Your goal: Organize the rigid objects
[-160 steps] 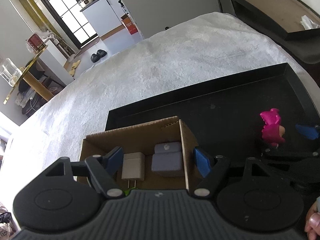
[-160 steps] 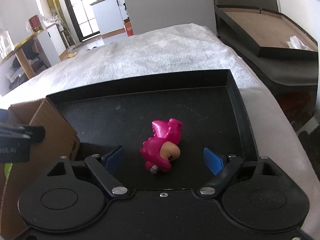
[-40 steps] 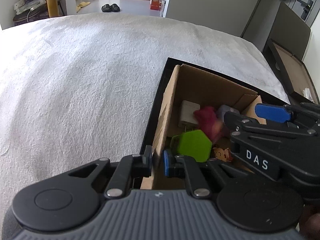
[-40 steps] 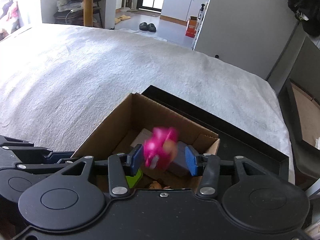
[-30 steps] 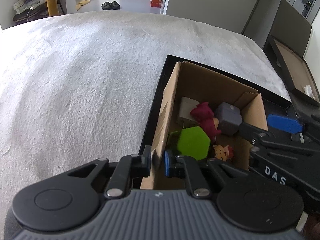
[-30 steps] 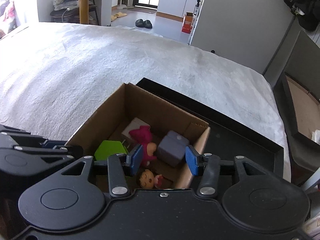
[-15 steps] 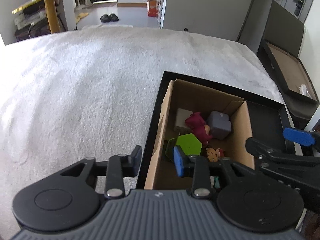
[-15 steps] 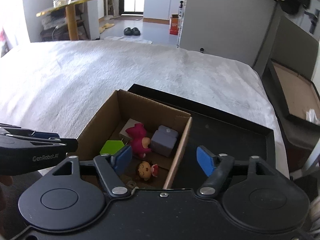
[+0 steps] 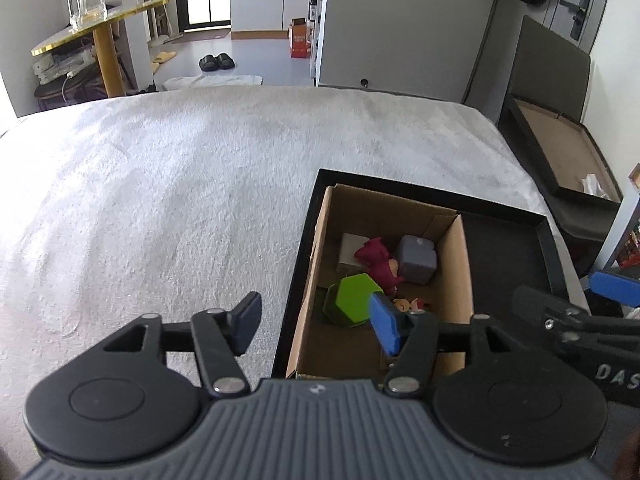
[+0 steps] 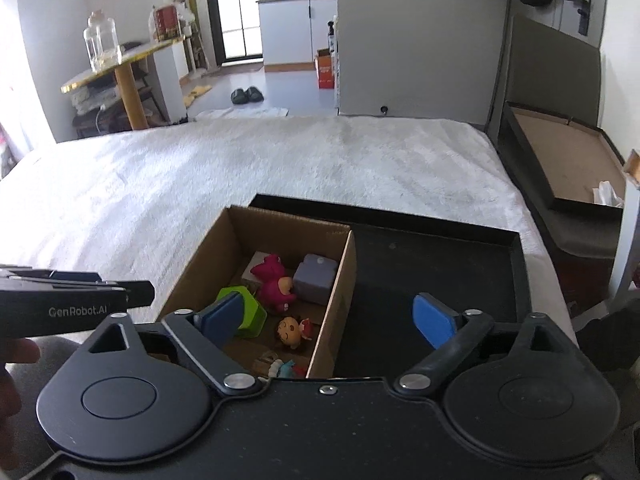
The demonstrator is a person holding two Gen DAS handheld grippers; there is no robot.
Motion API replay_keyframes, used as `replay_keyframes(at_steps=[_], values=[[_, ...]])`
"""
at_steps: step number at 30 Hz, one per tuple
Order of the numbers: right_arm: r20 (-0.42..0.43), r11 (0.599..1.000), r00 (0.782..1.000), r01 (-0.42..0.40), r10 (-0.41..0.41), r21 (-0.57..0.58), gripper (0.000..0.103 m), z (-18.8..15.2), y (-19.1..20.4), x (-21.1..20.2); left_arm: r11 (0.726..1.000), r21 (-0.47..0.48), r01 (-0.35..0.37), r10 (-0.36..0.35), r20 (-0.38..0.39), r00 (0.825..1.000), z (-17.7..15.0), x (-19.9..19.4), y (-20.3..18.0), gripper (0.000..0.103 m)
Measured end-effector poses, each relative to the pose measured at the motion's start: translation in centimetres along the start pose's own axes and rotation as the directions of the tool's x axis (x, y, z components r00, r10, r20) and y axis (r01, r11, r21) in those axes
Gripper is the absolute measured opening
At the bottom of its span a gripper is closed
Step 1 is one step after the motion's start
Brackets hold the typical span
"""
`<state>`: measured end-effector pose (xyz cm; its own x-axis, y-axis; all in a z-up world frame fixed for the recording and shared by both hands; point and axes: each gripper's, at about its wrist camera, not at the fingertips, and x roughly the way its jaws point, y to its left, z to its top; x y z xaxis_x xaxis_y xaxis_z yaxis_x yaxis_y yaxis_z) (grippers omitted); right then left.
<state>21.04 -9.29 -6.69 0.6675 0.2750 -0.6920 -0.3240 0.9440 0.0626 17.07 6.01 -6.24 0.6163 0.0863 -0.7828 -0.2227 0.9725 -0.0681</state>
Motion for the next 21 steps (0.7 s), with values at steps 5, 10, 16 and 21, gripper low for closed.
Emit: replay_keyframes(at_steps=[5, 10, 16, 21], values=[[0.020, 1.000, 1.000, 0.007, -0.008, 0.028, 0.103, -0.1, -0.4, -1.6, 1.000, 0.017, -0.008, 0.008, 0.022, 1.000, -0.4, -1.8, 0.0, 0.066], [0.014, 0.998, 1.000, -0.007, 0.006, 0.068, 0.103, -0.4, -0.9, -2.8, 1.000, 0.026, -0.002, 0.001, 0.041, 0.999, -0.6, -3.2, 0.0, 0.069], [0.036, 0.995, 0.999, -0.026, 0.023, 0.095, 0.103, -0.6, -1.0, -4.8, 0.999, 0.050, -0.006, 0.003, 0.062, 0.998, -1.3, -5.0, -0.1, 0.077], [0.038, 0.992, 0.999, -0.040, 0.036, 0.121, 0.103, -0.7, -1.0, -6.0, 0.998, 0.062, 0.001, -0.006, 0.074, 0.997, -1.7, -6.4, 0.0, 0.078]])
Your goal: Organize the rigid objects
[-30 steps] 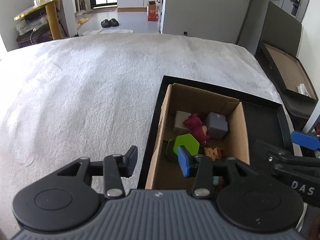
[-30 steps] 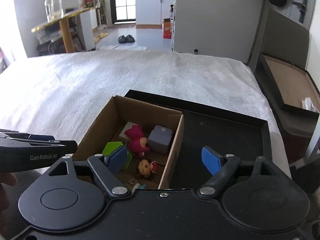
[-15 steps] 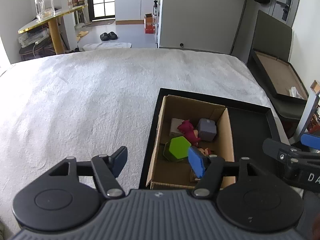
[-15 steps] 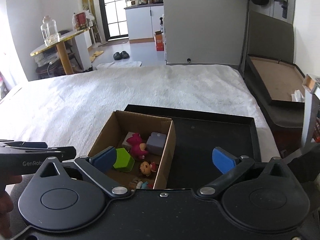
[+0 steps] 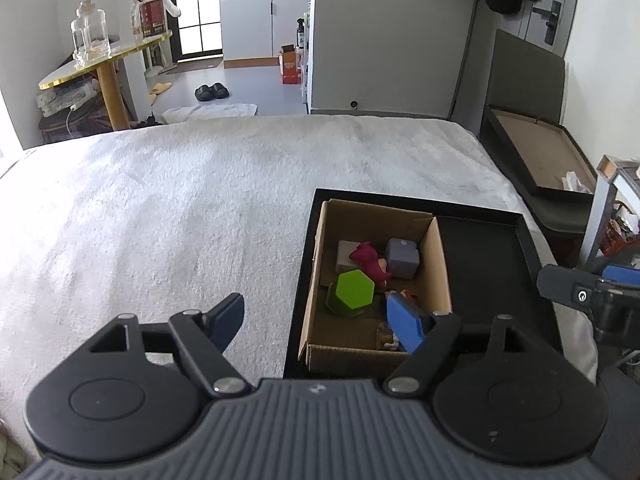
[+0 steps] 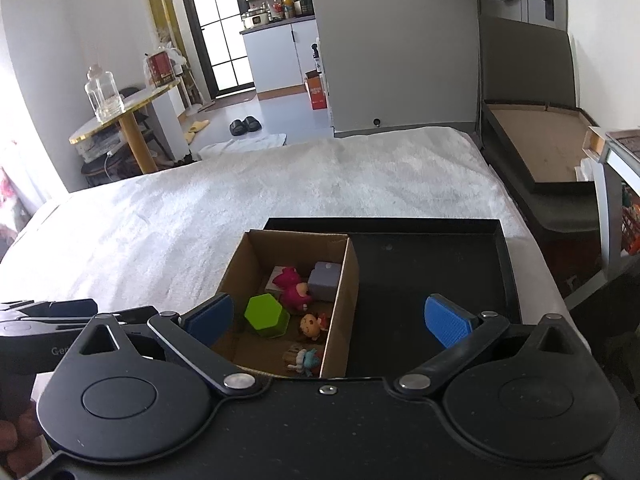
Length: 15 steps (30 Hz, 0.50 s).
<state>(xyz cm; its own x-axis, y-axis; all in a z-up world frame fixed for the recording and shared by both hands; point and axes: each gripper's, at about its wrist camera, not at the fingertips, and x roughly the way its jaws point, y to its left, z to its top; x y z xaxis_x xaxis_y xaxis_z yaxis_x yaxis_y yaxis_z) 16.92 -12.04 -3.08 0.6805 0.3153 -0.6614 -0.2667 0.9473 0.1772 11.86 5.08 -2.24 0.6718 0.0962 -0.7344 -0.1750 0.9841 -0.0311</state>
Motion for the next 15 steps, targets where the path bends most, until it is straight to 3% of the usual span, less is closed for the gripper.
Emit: replay_keyframes(at_steps=[4, 15], values=[[0.014, 1.000, 1.000, -0.003, 0.002, 0.013, 0.103, 0.0, 0.0, -1.4, 1.000, 0.010, 0.012, -0.012, 0.014, 1.000, 0.0, -1.3, -0.1, 0.088], [0.019, 0.996, 0.999, 0.031, -0.032, 0.083, 0.103, -0.8, -1.4, -5.8, 0.998, 0.036, 0.050, -0.052, 0.042, 0.998, -0.9, -5.6, -0.9, 0.094]])
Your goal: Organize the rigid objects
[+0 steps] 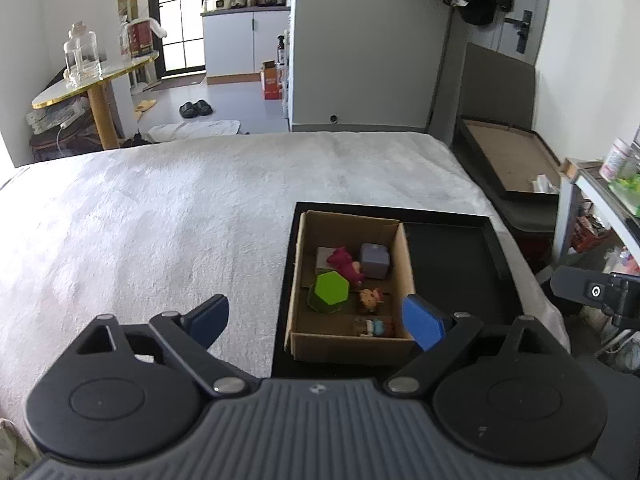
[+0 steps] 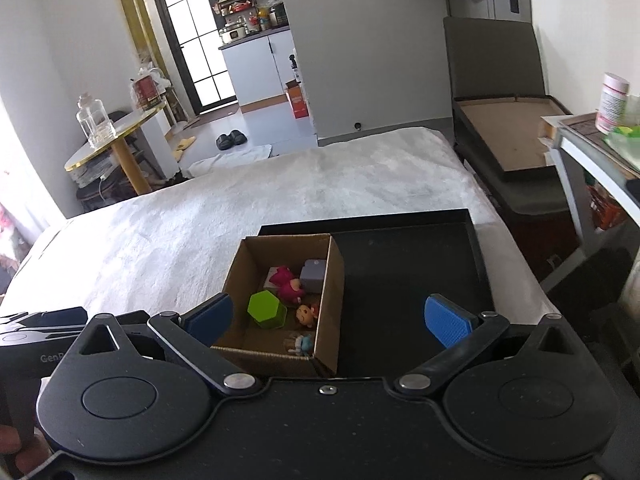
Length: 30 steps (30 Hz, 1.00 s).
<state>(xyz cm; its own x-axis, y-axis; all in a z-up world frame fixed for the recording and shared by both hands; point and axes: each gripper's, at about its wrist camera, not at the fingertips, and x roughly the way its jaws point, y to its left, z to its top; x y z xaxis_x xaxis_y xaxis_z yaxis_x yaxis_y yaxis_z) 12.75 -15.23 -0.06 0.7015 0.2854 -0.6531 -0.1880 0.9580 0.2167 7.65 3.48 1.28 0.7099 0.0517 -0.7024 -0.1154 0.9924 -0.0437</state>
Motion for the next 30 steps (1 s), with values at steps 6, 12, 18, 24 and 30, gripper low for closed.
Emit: replay_keyframes(at_steps=[6, 12, 18, 24, 30], values=[[0.026, 0.999, 0.999, 0.032, -0.031, -0.015, 0.103, -0.8, 0.0, -2.7, 1.000, -0.006, 0.001, -0.001, 0.029, 1.000, -0.6, -2.8, -0.5, 0.094], [0.059, 0.999, 0.997, 0.047, -0.046, -0.020, 0.103, -1.5, 0.1, -5.6, 1.000, 0.005, 0.017, -0.017, 0.058, 0.998, -1.1, -5.6, -0.9, 0.094], [0.064, 0.998, 0.996, 0.057, -0.057, -0.002, 0.103, -2.5, -0.2, -7.0, 0.998, 0.045, 0.035, -0.038, 0.075, 0.996, -2.0, -7.2, -2.0, 0.094], [0.087, 0.998, 0.994, 0.063, -0.065, 0.023, 0.103, -2.4, -1.1, -7.6, 0.997, 0.056, 0.044, -0.049, 0.082, 0.995, -2.5, -8.1, -2.2, 0.094], [0.087, 0.998, 0.994, 0.066, -0.067, 0.018, 0.103, -2.7, -1.1, -7.5, 0.998, 0.054, 0.046, -0.050, 0.085, 0.995, -2.5, -8.2, -2.2, 0.094]])
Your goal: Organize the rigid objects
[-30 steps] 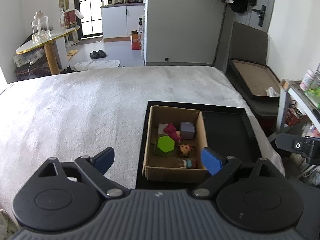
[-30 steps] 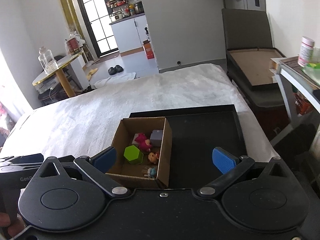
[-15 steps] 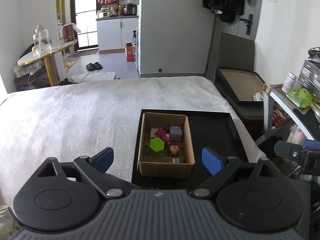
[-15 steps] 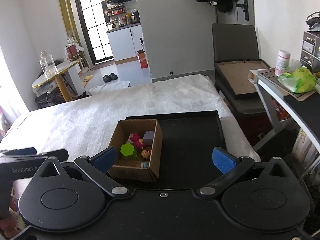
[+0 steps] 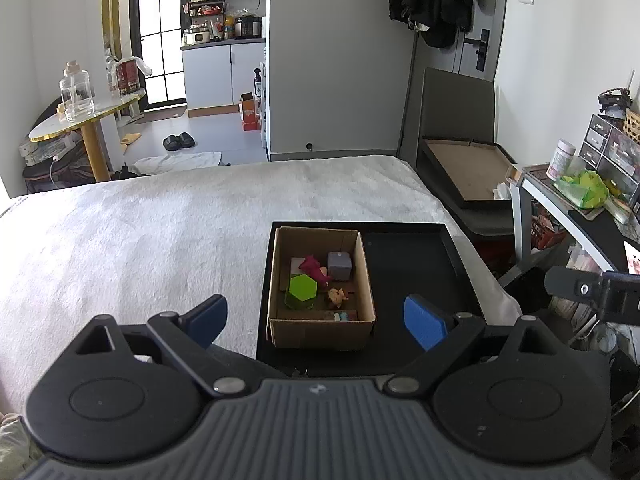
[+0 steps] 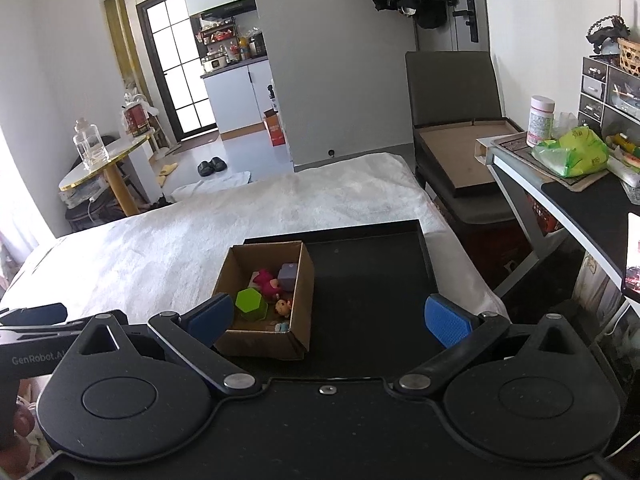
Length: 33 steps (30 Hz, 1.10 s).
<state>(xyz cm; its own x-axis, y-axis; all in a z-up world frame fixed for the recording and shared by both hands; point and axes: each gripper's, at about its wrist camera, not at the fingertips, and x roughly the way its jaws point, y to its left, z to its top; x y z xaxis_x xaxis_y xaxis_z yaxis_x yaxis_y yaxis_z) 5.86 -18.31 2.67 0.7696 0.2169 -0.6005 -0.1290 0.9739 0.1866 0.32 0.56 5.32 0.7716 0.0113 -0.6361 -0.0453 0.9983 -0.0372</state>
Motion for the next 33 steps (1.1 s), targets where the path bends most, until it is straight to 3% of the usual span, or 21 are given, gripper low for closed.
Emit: replay_keyframes(at_steps=[33], values=[[0.005, 0.999, 1.000, -0.007, 0.007, -0.038, 0.103, -0.3, 1.4, -1.1, 1.000, -0.020, -0.008, 0.008, 0.026, 1.000, 0.2, -1.5, 0.6, 0.094]])
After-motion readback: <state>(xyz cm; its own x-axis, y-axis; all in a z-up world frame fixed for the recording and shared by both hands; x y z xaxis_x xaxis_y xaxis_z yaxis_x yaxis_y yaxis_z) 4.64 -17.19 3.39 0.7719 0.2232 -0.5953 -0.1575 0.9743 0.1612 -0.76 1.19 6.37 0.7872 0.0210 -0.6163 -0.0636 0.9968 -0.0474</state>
